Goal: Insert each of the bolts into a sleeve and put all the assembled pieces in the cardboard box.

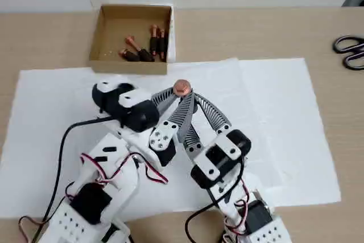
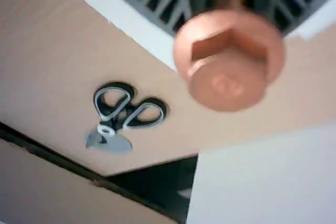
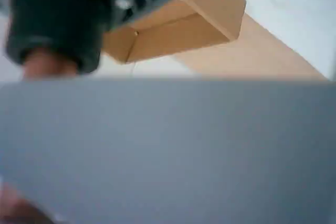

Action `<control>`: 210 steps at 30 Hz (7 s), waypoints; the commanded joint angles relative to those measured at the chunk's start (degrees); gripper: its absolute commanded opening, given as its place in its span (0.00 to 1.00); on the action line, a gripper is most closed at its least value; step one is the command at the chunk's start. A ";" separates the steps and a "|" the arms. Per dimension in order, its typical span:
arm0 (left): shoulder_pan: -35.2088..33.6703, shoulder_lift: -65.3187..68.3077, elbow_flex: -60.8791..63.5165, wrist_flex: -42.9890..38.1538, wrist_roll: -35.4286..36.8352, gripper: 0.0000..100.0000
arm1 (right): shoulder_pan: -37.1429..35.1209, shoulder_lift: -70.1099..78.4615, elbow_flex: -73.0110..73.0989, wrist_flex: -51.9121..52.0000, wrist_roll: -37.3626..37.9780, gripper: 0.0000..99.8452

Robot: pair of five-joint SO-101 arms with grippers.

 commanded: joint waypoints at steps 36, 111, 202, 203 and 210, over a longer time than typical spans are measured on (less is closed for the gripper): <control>-0.18 0.00 1.98 0.00 -10.29 0.01 | -0.48 -0.92 0.18 -1.36 -0.09 0.00; -31.12 -0.53 -5.05 -2.99 -1.76 0.10 | -0.31 -0.92 -1.67 3.12 -0.09 0.00; -41.41 -31.12 35.82 23.12 -3.69 0.01 | 6.81 98.42 -81.23 2.95 -7.91 0.00; -41.41 -31.12 35.82 23.12 -3.69 0.01 | 6.81 100.79 -83.16 3.12 -9.23 0.00; -41.41 -31.12 35.82 23.12 -3.69 0.01 | 6.73 119.34 -102.51 7.69 -15.74 0.00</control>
